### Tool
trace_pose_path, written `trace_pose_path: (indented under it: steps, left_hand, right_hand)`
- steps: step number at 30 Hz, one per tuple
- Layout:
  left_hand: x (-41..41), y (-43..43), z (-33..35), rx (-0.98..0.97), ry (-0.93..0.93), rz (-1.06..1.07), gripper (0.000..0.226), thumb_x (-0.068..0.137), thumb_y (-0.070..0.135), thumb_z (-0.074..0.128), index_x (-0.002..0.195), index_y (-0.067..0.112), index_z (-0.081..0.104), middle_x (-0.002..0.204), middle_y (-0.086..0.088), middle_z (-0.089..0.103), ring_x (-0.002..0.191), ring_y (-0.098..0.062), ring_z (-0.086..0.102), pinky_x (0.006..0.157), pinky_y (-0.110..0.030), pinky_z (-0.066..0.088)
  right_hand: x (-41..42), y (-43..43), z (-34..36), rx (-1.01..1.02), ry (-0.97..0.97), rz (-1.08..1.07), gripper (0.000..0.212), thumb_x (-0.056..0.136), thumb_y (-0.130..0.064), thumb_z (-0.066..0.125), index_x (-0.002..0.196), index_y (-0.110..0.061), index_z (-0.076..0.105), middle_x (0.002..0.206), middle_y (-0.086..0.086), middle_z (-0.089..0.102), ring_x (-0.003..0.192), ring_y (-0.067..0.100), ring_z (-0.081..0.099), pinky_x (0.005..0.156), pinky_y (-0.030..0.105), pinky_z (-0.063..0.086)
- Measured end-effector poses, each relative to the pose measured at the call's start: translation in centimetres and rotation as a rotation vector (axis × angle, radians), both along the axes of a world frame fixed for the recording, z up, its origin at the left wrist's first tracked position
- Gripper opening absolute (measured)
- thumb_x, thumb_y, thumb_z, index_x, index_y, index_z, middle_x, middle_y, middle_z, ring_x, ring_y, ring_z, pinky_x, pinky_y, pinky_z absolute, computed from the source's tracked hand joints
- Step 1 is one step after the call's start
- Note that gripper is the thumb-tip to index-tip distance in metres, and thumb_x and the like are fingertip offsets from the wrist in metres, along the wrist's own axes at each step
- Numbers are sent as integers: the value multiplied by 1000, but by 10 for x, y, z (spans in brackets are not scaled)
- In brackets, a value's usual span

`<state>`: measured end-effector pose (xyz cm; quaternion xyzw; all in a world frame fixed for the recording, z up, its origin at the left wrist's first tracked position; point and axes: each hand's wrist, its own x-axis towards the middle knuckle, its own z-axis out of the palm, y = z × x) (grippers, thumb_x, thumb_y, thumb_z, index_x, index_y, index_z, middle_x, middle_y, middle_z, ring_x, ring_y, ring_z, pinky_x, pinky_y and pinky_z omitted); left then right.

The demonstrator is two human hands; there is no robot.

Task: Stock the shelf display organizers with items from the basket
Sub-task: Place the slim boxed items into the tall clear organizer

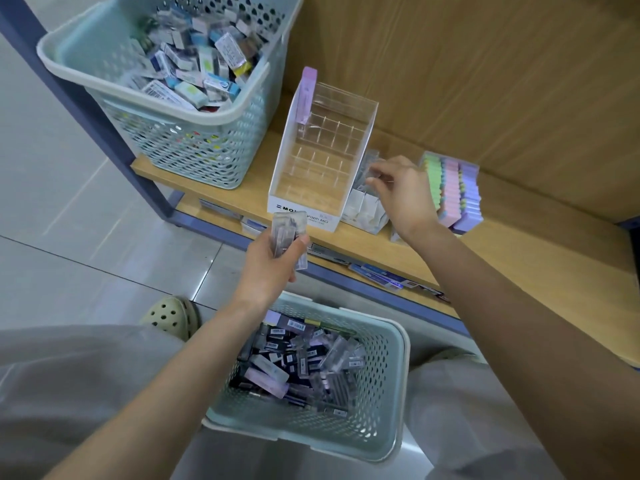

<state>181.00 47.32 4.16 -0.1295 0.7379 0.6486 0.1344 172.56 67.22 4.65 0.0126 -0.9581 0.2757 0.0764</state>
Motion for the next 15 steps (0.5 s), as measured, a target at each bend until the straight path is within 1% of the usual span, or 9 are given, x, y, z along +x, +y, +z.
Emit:
trace_pose_path:
  steps: [3,4,5,9,12,15]
  left_hand:
    - [-2,1,1,4,-12,-5,15,93,23,56,80,15,54,58,3,49,51,-10,44,43,-6,38]
    - [-2,1,0,5,-14,-6,15,93,23,56,81,15,54,58,3,49,51,-10,44,43,-6,37]
    - [-2,1,1,5,-16,-10,14,93,24,56,82,15,55,59,4,49,50,-10,44,43,-5,37]
    - [-3,1,0,-28,-3,-24,17,93,25,56,92,8,58,59,4,51,44,-2,45,43,-5,37]
    - [-2,2,0,-35,-1,-29,16,93,26,56,92,9,56,61,4,51,51,-8,47,44,-5,38]
    - [1,2,1,-23,-12,-40,17,93,27,56,96,10,58,62,5,52,53,-9,48,45,-5,39]
  right_hand:
    - [-1,1,-7,-50,-53,-45,21,87,-7,63,108,-10,64,91,-1,59,82,14,58,84,35,52]
    - [-2,1,-8,-66,-62,-62,20,87,-7,63,107,-11,62,90,-2,59,81,13,57,83,36,53]
    - [-3,1,-9,-60,-62,-66,19,88,-7,61,106,-11,61,92,-1,59,82,13,58,84,36,53]
    - [-6,-4,-10,49,-16,-16,22,94,-11,54,113,-8,64,111,5,56,93,19,59,86,34,50]
    - [-8,-6,-9,108,-13,-32,21,93,-12,54,112,-10,62,112,4,57,96,20,60,82,37,50]
    - [-8,-8,-5,191,-42,-40,19,94,-13,52,110,-11,63,114,6,56,101,23,57,79,37,49]
